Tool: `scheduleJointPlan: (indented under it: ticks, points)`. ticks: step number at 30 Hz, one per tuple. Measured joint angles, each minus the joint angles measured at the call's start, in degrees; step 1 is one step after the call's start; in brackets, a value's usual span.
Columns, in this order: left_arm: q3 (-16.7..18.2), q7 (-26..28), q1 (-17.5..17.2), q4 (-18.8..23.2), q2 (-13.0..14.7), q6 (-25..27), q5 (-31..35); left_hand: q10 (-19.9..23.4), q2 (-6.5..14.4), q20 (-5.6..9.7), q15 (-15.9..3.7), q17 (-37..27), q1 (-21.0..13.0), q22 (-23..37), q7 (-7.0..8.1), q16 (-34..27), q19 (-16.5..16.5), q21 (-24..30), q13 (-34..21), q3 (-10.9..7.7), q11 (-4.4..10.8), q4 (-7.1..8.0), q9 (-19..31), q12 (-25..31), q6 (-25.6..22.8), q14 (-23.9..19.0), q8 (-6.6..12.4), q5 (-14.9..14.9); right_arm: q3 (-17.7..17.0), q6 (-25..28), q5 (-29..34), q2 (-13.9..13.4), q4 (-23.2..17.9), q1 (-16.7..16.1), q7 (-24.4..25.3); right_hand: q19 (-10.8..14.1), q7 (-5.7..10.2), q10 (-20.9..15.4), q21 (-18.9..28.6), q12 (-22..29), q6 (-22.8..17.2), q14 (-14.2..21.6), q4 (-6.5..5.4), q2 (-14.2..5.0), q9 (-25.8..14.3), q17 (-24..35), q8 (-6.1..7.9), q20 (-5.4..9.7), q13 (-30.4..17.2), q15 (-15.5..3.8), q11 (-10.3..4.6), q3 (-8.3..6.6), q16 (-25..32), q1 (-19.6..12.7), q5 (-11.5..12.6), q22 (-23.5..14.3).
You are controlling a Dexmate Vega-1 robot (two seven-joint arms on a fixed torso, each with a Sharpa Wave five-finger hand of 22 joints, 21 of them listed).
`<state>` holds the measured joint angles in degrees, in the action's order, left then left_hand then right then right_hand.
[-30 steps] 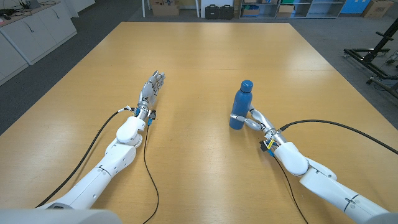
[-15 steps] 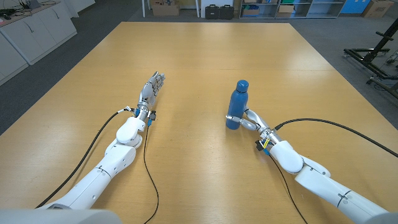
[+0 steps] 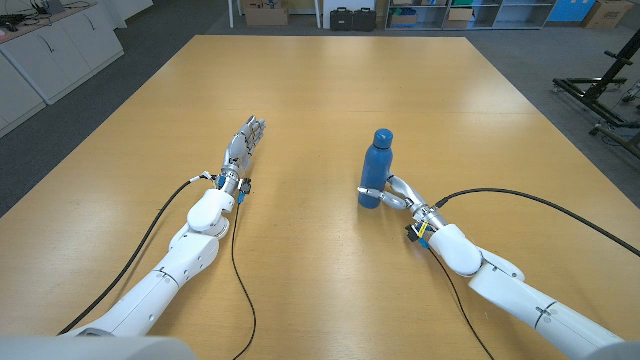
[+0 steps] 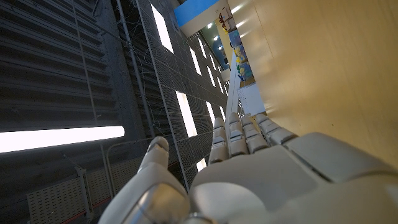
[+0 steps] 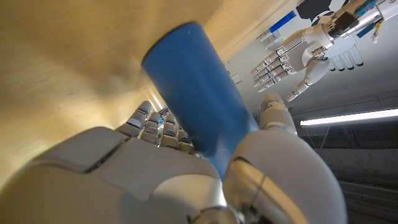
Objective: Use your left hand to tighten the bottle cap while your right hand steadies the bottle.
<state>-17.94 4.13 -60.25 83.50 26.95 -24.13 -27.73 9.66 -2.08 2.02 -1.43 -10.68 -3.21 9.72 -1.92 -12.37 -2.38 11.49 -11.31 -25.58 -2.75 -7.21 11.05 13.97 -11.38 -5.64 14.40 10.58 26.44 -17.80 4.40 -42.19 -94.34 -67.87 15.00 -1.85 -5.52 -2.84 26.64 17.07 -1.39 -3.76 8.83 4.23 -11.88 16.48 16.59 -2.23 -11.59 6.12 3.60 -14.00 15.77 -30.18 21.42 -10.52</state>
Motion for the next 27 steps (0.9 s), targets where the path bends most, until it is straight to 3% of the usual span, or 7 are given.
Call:
scheduleJointPlan:
  ticks: [7, 13, 19, 22, 27]
  points:
    - [0.06, 0.37, -0.4, 0.45, 0.1, -0.01, 0.03, 0.1, 0.22, 0.0, 0.0, 0.0, -0.22, 0.0, -0.29, 0.0, 0.0, 0.0, 0.0, 0.0, 0.1, 0.0, 0.0, 0.0, -0.3, 0.01, 0.0, 0.0, 0.46, -1.49, -0.66, 1.74, 2.03, 0.69, 0.85, 5.63, 2.06, -7.28, 1.16, 2.64, -7.43, 6.66, -0.24, -0.84, -0.54, -0.51, 2.6, 0.23, -0.29, -1.5, -2.08, -0.24, 1.91, -1.92, -0.38, 0.0]
    - [0.23, 0.65, -0.72, 0.88, 0.24, -0.04, 0.03, 0.4, 0.22, 0.0, 0.0, 0.0, -0.22, 0.0, -0.29, 0.0, 0.0, 0.0, 0.0, 0.01, -0.21, 0.0, 0.0, 0.0, -0.29, 0.01, 0.0, 0.0, 0.58, -3.06, -1.04, 3.39, 3.64, 0.94, 2.58, 13.38, 5.19, -16.62, 3.11, 5.81, -18.07, 15.23, -0.22, -2.33, -2.1, -1.06, 7.18, 1.22, -0.55, -3.47, -5.02, -1.06, 4.46, -4.76, -2.22, 0.0]
    - [0.27, 0.71, -0.83, 1.08, 0.33, -0.05, 0.05, 0.4, 0.22, 0.0, 0.0, 0.0, -0.22, 0.0, -0.06, 0.0, 0.0, 0.0, 0.0, -0.23, -0.21, -0.23, 0.0, 0.0, -0.54, 0.01, 0.0, 0.0, 0.57, -4.58, -1.17, 5.18, 4.93, 0.91, 4.93, 24.63, 2.59, -26.47, 6.95, 9.27, -21.56, 27.33, 0.12, -2.95, -4.14, -0.52, 12.49, 4.41, -1.57, -7.46, -7.72, -1.95, 8.95, -7.8, -4.63, -0.54]
    - [0.28, 0.72, -0.83, 1.1, 0.34, -0.06, 0.06, 0.4, 0.22, 0.0, -0.31, 0.0, -0.22, 0.0, 0.01, 0.0, 0.0, -0.23, 0.0, -0.23, -0.21, -0.23, 0.0, 0.0, -0.62, -0.3, 0.0, 0.0, 0.46, -5.16, -1.18, 5.84, 5.34, 0.77, 6.04, 29.58, 2.18, -28.88, 9.12, 10.57, -22.56, 32.85, 0.44, -2.22, -4.85, -0.03, 14.78, 4.84, -2.02, -8.68, -6.89, -2.72, 11.21, -8.53, -5.36, -0.7]
    - [0.28, 0.72, -0.79, 1.1, 0.31, -0.16, 0.06, 0.4, 0.22, 0.0, -0.31, 0.0, -0.22, 0.0, 0.01, 0.0, 0.0, -0.27, 0.0, -0.23, -0.21, -0.23, 0.0, 0.0, -0.61, -0.3, 0.0, 0.0, 0.03, -6.22, -1.14, 7.12, 6.08, 0.48, 7.99, 37.98, 0.56, -36.4, 14.06, 14.35, -28.27, 43.55, 1.03, -1.07, -5.54, 0.7, 19.44, 5.38, -2.88, -9.24, -4.85, -3.45, 15.17, -9.67, -6.68, -1.47]
